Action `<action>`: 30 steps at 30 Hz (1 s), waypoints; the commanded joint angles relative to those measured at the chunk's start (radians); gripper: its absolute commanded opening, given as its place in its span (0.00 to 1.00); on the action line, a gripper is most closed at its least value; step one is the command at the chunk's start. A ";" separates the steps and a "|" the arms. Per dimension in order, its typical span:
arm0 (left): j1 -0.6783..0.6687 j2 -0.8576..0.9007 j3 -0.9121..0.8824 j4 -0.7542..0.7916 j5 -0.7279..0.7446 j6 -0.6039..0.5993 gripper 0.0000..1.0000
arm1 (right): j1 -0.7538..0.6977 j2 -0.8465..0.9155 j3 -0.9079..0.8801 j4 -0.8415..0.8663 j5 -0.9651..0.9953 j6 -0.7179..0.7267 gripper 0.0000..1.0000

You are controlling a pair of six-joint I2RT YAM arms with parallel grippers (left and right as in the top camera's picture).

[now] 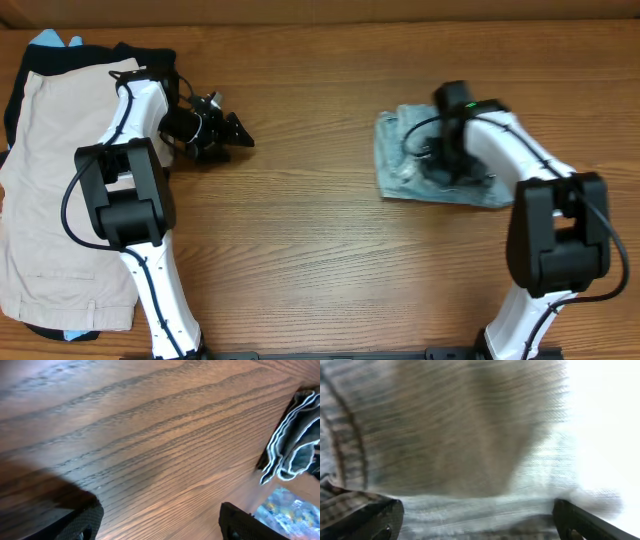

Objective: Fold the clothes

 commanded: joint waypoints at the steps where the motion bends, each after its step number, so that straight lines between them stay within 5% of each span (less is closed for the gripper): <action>1: -0.037 0.044 -0.022 0.019 -0.084 0.005 0.81 | -0.005 -0.033 0.130 -0.032 -0.090 -0.130 0.98; 13: -0.041 0.044 -0.022 0.033 -0.099 0.005 0.85 | 0.192 0.000 0.236 -0.055 -0.114 -0.067 0.98; 30: -0.042 0.044 -0.022 0.028 -0.154 0.003 0.86 | 0.241 0.119 0.161 -0.035 -0.118 -0.038 0.93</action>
